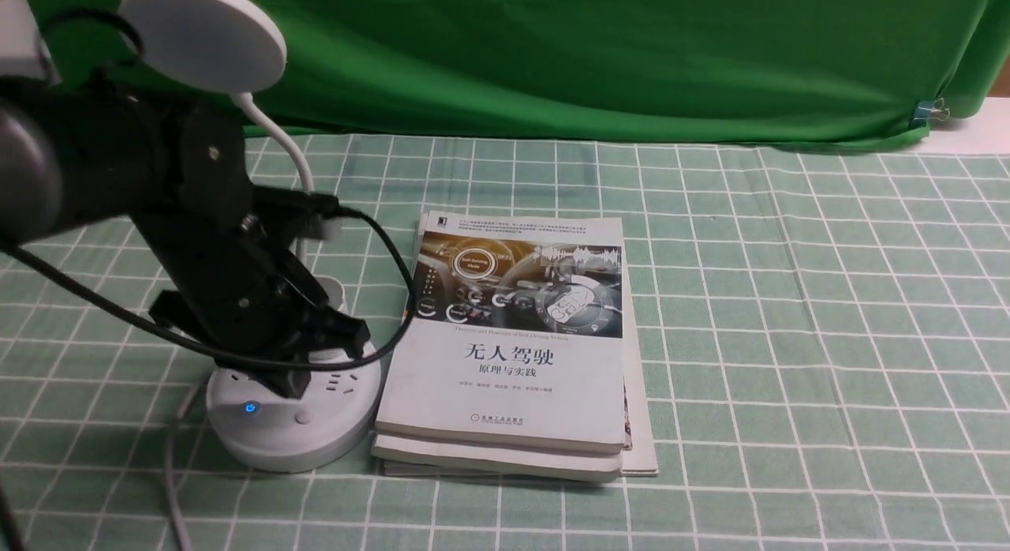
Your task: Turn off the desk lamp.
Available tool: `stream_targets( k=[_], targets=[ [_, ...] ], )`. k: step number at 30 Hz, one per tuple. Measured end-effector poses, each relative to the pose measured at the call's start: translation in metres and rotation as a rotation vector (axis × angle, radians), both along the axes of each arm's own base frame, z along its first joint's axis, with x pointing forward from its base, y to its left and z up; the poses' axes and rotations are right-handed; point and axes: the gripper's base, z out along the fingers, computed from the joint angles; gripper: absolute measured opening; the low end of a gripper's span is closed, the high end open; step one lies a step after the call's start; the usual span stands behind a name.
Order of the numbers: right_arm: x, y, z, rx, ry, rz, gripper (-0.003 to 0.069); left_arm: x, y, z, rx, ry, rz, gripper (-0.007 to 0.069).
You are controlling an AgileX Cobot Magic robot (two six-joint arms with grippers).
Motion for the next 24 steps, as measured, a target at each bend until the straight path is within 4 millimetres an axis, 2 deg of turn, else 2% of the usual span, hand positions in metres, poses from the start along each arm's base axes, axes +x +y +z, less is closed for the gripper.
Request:
stream_targets(
  k=[10,14,17,19,20,21,22,24],
  targets=[
    [0.000,0.000,0.000,0.000,0.000,0.000,0.0242,-0.002,0.000,0.004,-0.004,0.001,0.002,0.0000],
    [0.000,0.000,0.000,0.000,0.000,0.000,0.0242,-0.015,0.002,0.014,-0.022,-0.003,0.007,0.0000],
    [0.000,0.000,0.000,0.000,0.000,0.000,0.0242,-0.036,0.007,0.026,-0.045,-0.057,0.015,0.0000],
    [0.000,0.000,0.000,0.000,0.000,0.000,0.0242,-0.056,0.013,0.036,-0.064,-0.125,0.021,0.0000],
    [0.000,0.000,0.000,0.000,0.000,0.000,0.0242,-0.074,0.017,0.040,-0.084,-0.186,0.028,0.0000],
    [0.000,0.000,0.000,0.000,0.000,0.000,0.0242,-0.076,0.018,0.044,-0.088,-0.199,0.029,0.0000],
    [0.000,0.000,0.000,0.000,0.000,0.000,0.0242,-0.098,0.023,0.049,-0.117,-0.277,0.039,0.0000],
    [0.000,0.000,0.000,0.000,0.000,0.000,0.0242,-0.121,0.029,0.051,-0.150,-0.358,0.053,0.0000]
  ],
)
